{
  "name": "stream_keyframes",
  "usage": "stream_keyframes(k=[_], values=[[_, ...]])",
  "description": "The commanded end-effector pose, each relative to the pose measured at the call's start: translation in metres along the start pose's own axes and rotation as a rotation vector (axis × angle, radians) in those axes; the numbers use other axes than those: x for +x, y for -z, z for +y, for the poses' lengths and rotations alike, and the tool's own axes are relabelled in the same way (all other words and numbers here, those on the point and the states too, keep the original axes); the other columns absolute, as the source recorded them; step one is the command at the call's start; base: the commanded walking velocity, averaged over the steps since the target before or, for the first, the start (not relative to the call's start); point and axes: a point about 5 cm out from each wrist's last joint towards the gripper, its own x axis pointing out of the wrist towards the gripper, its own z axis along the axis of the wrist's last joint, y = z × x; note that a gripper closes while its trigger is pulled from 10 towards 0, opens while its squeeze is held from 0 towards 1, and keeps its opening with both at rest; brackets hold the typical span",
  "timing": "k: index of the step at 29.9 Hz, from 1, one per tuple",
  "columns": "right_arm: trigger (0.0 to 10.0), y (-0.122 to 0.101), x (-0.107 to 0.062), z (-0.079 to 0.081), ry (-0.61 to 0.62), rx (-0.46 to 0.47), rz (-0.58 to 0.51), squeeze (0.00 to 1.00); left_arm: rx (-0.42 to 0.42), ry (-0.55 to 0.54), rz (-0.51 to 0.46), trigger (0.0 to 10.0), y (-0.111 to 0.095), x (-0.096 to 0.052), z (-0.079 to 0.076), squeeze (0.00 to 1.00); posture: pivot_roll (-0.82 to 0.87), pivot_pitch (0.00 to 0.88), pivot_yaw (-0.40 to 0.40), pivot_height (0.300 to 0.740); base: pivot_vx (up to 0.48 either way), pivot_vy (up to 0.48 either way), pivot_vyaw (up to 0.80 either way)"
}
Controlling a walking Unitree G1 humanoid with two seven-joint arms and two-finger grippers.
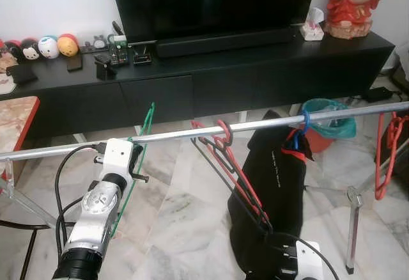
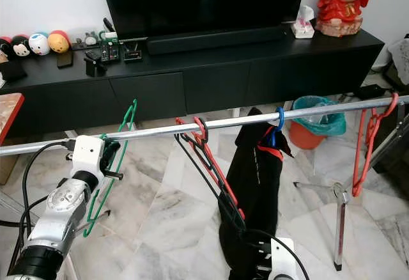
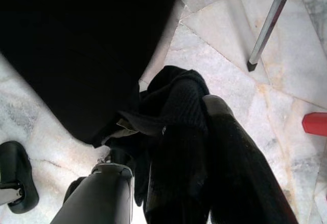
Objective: Hang hanger
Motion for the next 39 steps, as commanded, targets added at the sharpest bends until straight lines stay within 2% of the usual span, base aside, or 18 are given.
stream_keyframes(k=[1, 2, 4, 7, 9, 16, 20, 21, 22, 23, 24, 25, 27, 29, 32, 39], values=[[10.0, -0.005, 0.000, 0.002, -0.003, 0.004, -0.026, 0.00, -0.007, 0.036, 0.039, 10.0, 0.006, -0.004, -0.005, 0.00, 0.02, 0.000, 0.050, 0.728, 0.000, 0.000, 0.00], [10.0, -0.005, 0.000, 0.002, -0.002, 0.005, -0.026, 0.00, -0.030, 0.078, 0.002, 10.0, 0.000, -0.006, -0.010, 0.00, 0.02, 0.000, 0.050, 0.728, 0.000, 0.000, 0.00], [10.0, -0.005, 0.000, 0.002, -0.001, 0.005, -0.026, 0.00, -0.038, 0.084, -0.028, 10.0, -0.006, -0.009, -0.011, 0.00, 0.02, 0.000, 0.051, 0.728, 0.000, 0.000, 0.00], [10.0, -0.005, 0.000, 0.002, -0.001, 0.004, -0.026, 0.00, -0.029, 0.061, -0.070, 10.0, -0.015, -0.012, -0.008, 0.00, 0.02, 0.000, 0.050, 0.728, 0.000, 0.000, 0.00], [10.0, -0.006, 0.000, 0.003, -0.003, 0.003, -0.028, 0.00, -0.042, 0.024, -0.133, 10.0, -0.024, -0.016, -0.003, 0.00, 0.03, 0.000, 0.050, 0.728, 0.000, 0.000, 0.00], [10.0, -0.006, 0.000, 0.003, -0.006, 0.002, -0.030, 0.00, -0.045, 0.010, -0.151, 10.0, -0.026, -0.024, 0.000, 0.00, 0.03, 0.000, 0.049, 0.728, 0.000, 0.000, 0.00], [10.0, -0.006, 0.000, 0.003, -0.005, 0.002, -0.030, 0.00, 0.013, 0.037, -0.088, 10.0, -0.010, -0.033, -0.002, 0.00, 0.03, 0.000, 0.049, 0.728, 0.000, 0.000, 0.00], [10.0, -0.006, 0.000, 0.003, -0.005, 0.002, -0.030, 0.00, 0.032, 0.036, -0.051, 10.0, 0.000, -0.038, 0.000, 0.00, 0.02, 0.000, 0.048, 0.728, 0.000, 0.000, 0.00], [10.0, -0.006, 0.000, 0.003, -0.005, 0.002, -0.030, 0.00, 0.032, 0.036, -0.051, 10.0, 0.000, -0.038, 0.000, 0.00, 0.02, 0.000, 0.048, 0.728, 0.000, 0.000, 0.00], [10.0, -0.006, 0.000, 0.003, -0.005, 0.001, -0.030, 0.00, 0.049, 0.027, 0.025, 10.0, 0.020, -0.046, 0.003, 0.00, 0.03, 0.000, 0.045, 0.728, 0.000, 0.000, 0.00], [10.0, -0.006, 0.000, 0.003, -0.006, 0.000, -0.030, 0.00, 0.054, 0.022, 0.064, 10.0, 0.030, -0.051, 0.005, 0.00, 0.03, 0.000, 0.045, 0.728, 0.000, 0.000, 0.00], [10.0, -0.006, 0.000, 0.003, -0.006, 0.000, -0.030, 0.00, 0.054, 0.022, 0.064, 10.0, 0.030, -0.051, 0.005, 0.00, 0.03, 0.000, 0.045, 0.728, 0.000, 0.000, 0.00], [10.0, -0.006, 0.000, 0.002, -0.006, -0.001, -0.031, 0.00, 0.062, -0.005, 0.120, 10.0, 0.044, -0.056, 0.009, 0.00, 0.02, 0.000, 0.041, 0.728, 0.000, 0.000, 0.00], [10.0, -0.006, 0.000, 0.002, -0.006, -0.002, -0.031, 0.00, 0.061, -0.011, 0.132, 10.0, 0.047, -0.057, 0.009, 0.00, 0.02, 0.000, 0.041, 0.728, 0.000, 0.000, 0.00], [10.0, -0.007, 0.001, 0.001, -0.005, -0.003, -0.036, 0.00, 0.013, -0.026, 0.151, 10.0, 0.054, -0.058, 0.005, 0.00, 0.02, 0.000, 0.036, 0.728, 0.000, 0.000, 0.00], [10.0, -0.008, 0.001, -0.001, -0.004, -0.002, -0.044, 0.00, -0.005, -0.031, 0.133, 10.0, 0.053, -0.053, -0.002, 0.00, 0.02, 0.000, 0.020, 0.728, 0.000, 0.000, 0.00]])
